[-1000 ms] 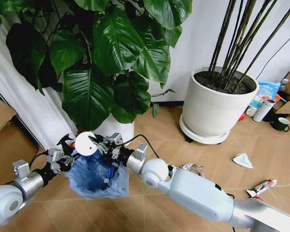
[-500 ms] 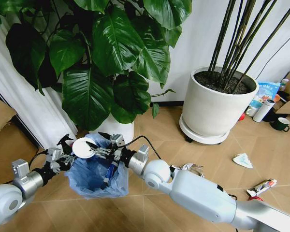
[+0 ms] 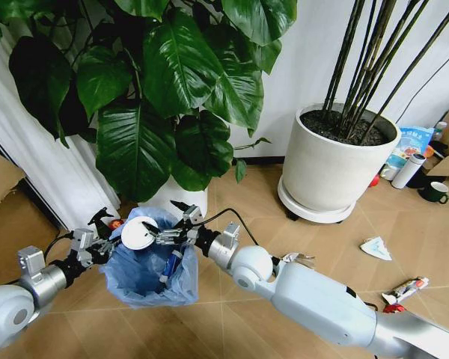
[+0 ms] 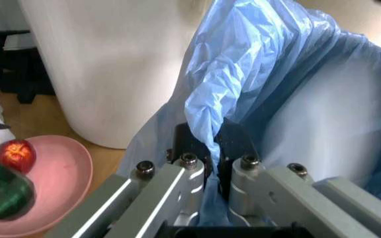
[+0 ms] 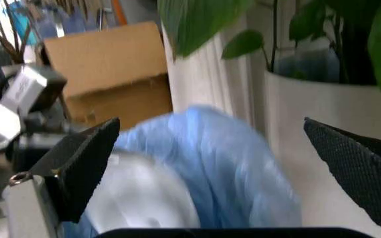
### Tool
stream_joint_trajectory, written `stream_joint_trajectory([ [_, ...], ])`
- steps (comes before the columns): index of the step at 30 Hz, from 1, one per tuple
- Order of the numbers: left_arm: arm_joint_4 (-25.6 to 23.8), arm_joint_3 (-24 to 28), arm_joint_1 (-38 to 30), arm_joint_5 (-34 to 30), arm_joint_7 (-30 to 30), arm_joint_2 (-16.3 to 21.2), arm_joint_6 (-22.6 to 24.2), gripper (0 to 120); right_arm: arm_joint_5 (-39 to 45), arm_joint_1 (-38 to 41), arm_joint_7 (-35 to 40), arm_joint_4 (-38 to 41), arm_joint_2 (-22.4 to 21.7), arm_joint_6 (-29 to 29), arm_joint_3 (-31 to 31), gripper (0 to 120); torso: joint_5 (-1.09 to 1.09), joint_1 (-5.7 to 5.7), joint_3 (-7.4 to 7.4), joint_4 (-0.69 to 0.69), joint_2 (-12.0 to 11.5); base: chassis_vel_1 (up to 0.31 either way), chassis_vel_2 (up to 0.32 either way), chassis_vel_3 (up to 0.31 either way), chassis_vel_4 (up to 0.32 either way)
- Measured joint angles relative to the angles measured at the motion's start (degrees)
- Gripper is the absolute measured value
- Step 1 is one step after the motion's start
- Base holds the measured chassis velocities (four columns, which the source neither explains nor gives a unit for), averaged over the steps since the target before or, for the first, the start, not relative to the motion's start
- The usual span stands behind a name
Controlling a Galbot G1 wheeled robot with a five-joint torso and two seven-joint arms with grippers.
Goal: Pick up the trash bin and place the garbage on the floor into it.
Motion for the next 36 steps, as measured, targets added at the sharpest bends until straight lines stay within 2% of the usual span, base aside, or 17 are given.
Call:
stream_joint_trajectory([
  [7, -0.5, 0.0, 0.2, -0.5, -0.4, -0.1, 0.2, 0, 4.5, 1.3, 5.6, 0.0, 0.8, -6.6, 0.3, 100, 0.01, 0.0, 0.0, 0.02, 0.0, 0.0, 0.0, 0.0, 0.0],
  [15, -0.6, -0.2, 0.5, -0.4, -0.4, -0.2, 0.2, 0, 3.0, 0.9, 7.0, 1.0, 0.9, -6.5, 2.3, 100, 0.01, 0.0, 0.0, 0.02, 0.0, 0.0, 0.0, 0.0, 0.0],
  [20, -1.0, -0.2, 0.6, -0.4, -0.3, 0.3, 0.2, 0, 3.6, -1.0, 8.6, 4.0, -4.7, -8.0, 8.2, 100, 0.03, 0.0, -0.01, 0.01, 0.0, 0.0, 0.0, 0.0, 0.0],
  [21, -1.0, -0.2, 0.6, -0.4, -0.3, 0.3, 0.2, 0, 3.6, -1.0, 8.6, 4.0, -4.7, -8.0, 8.2, 100, 0.03, 0.0, -0.01, 0.01, 0.0, 0.0, 0.0, 0.0, 0.0],
  [23, -0.9, 0.3, 0.0, -0.4, -0.2, 0.6, 0.2, 0, 3.6, -3.4, 9.1, 5.2, -7.6, -8.6, 11.4, 100, 0.03, 0.0, 0.0, 0.0, 0.0, 0.0, 0.0, 0.0, 0.0],
  [24, -0.9, 0.3, 0.0, -0.4, -0.2, 0.6, 0.2, 0, 3.6, -3.4, 9.1, 5.2, -7.6, -8.6, 11.4, 100, 0.03, 0.0, 0.0, 0.0, 0.0, 0.0, 0.0, 0.0, 0.0],
  [28, -0.6, 1.7, -0.7, -0.2, 0.5, 1.1, 0.2, 0, 1.1, -12.7, 9.5, 5.9, -12.0, -9.6, 19.4, 100, 0.04, 0.0, 0.0, -0.01, 0.0, 0.0, 0.0, 0.0, 0.0],
  [30, -0.5, 2.0, -0.9, -0.2, 0.6, 1.1, 0.2, 0, 0.5, -14.0, 9.6, 5.8, -12.4, -9.6, 20.5, 100, 0.04, 0.0, 0.0, 0.0, 0.0, 0.0, 0.0, 0.0, 0.0],
  [32, -0.3, 4.3, -2.5, 0.0, 0.6, 1.1, 0.2, 0, -1.6, -19.5, 9.8, 5.4, -13.8, -9.8, 25.3, 100, 0.05, 0.0, 0.0, 0.0, 0.0, 0.0, 0.0, 0.0, 0.0],
  [33, -0.3, 4.3, -2.5, 0.0, 0.6, 1.1, 0.2, 0, -1.6, -19.5, 9.8, 5.4, -13.8, -9.8, 25.3, 100, 0.05, 0.0, 0.0, 0.0, 0.0, 0.0, 0.0, 0.0, 0.0],
  [36, 0.4, 7.9, -5.2, 0.3, 0.8, 0.6, 0.2, 0, -3.6, -24.9, 10.1, 5.4, -14.9, -10.2, 31.2, 100, 0.02, 0.0, 0.0, 0.01, 0.0, 0.0, 0.0, 0.0, 0.0],
])
